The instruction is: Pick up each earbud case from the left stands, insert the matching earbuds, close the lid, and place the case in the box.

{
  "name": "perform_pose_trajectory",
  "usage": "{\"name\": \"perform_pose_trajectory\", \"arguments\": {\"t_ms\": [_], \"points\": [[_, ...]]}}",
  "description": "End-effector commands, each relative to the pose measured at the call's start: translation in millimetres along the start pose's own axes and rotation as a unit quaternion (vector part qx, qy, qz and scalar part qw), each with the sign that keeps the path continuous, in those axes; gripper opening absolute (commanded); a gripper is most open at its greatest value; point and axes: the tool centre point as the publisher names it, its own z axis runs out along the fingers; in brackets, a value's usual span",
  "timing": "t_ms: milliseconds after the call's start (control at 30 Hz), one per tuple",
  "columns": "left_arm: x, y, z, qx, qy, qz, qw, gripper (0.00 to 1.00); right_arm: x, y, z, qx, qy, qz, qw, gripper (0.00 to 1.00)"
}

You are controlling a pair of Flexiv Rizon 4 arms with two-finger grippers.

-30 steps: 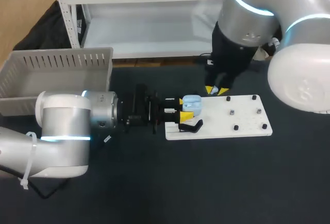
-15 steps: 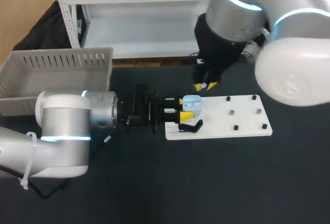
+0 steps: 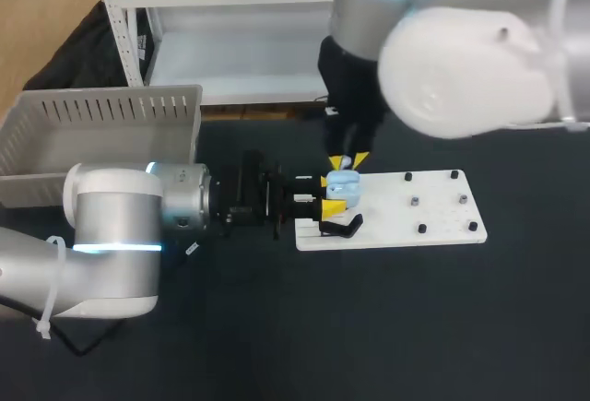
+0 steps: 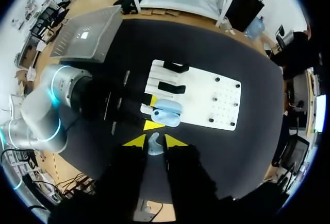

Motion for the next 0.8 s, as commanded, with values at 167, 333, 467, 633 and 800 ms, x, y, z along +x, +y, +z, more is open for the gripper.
{"name": "perform_pose_trajectory", "arguments": {"t_ms": [167,333,467,633,800], "points": [[0.4,-1.2,0.2,-0.003,-0.001,0.001,1.0,0.0,-1.0,8.6,12.3,0.016,0.0,0.01,1.0,0.0],[0.4,-1.2,0.2,-0.003,-0.001,0.001,1.0,0.0,0.5,8.3,18.8,0.013,0.001,0.012,1.0,0.0],[0.4,-1.2,0.2,-0.003,-0.001,0.001,1.0,0.0,1.3,7.9,21.9,0.011,0.004,0.013,1.0,0.0],[0.4,-1.2,0.2,-0.003,-0.001,0.001,1.0,0.0,-0.4,7.1,25.5,0.006,0.005,0.014,1.0,0.0],[0.4,-1.2,0.2,-0.003,-0.001,0.001,1.0,0.0,-1.7,8.4,30.3,0.003,0.005,0.013,1.0,0.0]]}}
